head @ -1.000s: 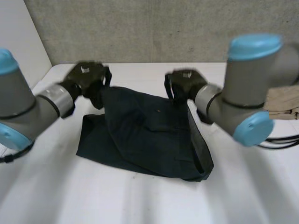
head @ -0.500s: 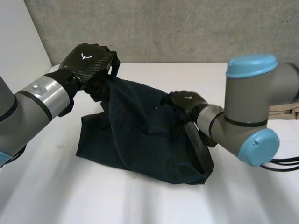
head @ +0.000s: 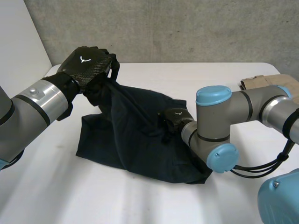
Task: Fold the laundry.
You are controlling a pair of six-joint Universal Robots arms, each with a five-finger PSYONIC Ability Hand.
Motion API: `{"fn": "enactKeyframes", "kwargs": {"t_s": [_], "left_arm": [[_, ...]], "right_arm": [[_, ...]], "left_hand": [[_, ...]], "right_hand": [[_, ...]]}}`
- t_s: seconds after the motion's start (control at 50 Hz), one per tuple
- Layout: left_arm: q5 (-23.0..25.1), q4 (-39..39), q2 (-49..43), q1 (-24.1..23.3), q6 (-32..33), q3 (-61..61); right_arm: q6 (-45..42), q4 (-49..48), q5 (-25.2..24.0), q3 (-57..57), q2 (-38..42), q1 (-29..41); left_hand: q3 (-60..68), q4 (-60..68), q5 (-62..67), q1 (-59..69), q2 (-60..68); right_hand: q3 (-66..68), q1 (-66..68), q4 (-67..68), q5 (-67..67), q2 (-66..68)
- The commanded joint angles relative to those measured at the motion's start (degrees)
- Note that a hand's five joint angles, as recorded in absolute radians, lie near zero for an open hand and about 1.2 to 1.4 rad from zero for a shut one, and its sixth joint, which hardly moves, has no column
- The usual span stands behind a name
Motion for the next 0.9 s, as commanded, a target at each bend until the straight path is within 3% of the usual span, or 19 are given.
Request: {"fn": "enactKeyframes", "kwargs": {"t_s": [0.02,0.08,0.22,0.32,0.42,0.6,0.7,0.8,0.84,0.86,0.9], "left_arm": [[0.0,0.0,0.1,0.0,0.0,0.2],[-0.1,0.1,0.2,0.1,0.0,0.2],[-0.1,0.1,2.4,0.6,-0.4,0.7],[-0.3,0.1,4.9,0.8,-1.4,0.8],[-2.6,0.1,8.1,1.7,-1.7,1.0],[-7.7,-0.5,16.1,1.2,-5.2,7.8],[-7.3,-1.6,21.5,2.0,-8.2,10.7],[-6.0,-2.3,24.4,2.1,-8.4,8.8],[-5.4,-2.1,24.4,2.1,-8.3,6.1],[-5.2,-2.1,24.3,2.0,-8.3,5.3],[-5.1,-1.9,24.1,1.9,-8.3,3.2]], "right_arm": [[-0.4,0.0,0.6,-1.2,0.6,0.4],[-0.5,0.0,0.3,-0.7,-1.0,0.4],[-4.3,0.6,-2.2,2.5,-13.4,-0.9],[-18.5,5.3,-7.8,5.9,-24.6,-2.2],[-29.5,11.3,-8.5,6.6,-34.3,-4.5],[-30.2,11.7,-8.5,4.9,-46.1,-5.2],[-29.8,12.1,-8.4,5.4,-51.3,-5.1],[-27.1,13.1,-8.9,9.0,-51.6,-5.1],[-26.0,13.5,-9.2,11.0,-51.5,-5.2],[-24.9,13.6,-9.2,13.1,-51.2,-5.3],[-23.8,13.6,-9.4,15.4,-50.9,-5.4]], "left_hand": [[9.2,9.2,10.9,12.3,9.0],[9.2,9.2,10.9,12.3,9.0],[9.1,9.0,10.7,12.2,8.9],[9.1,9.0,10.7,12.2,8.9],[9.2,9.2,10.9,12.3,9.0],[10.6,10.5,12.2,13.7,10.4],[10.6,10.5,12.2,13.7,10.4],[10.4,10.3,12.0,13.5,10.2],[10.2,10.2,11.9,13.3,10.0],[10.2,10.2,11.9,13.3,10.0],[10.1,10.0,11.7,13.2,9.9]], "right_hand": [[34.9,43.3,34.9,36.9,33.9],[34.9,43.3,34.9,36.9,33.9],[34.9,43.3,34.9,36.9,33.9],[34.9,43.3,34.9,36.9,33.9],[34.9,43.3,34.9,36.9,33.9],[34.9,43.3,34.9,36.9,33.9],[34.9,43.3,34.9,36.9,33.9],[34.9,43.3,34.9,36.9,33.9],[20.7,29.1,20.8,22.7,19.7],[0.5,8.9,0.5,2.5,-0.5],[-14.8,-6.4,-14.8,-12.8,-15.8]]}}
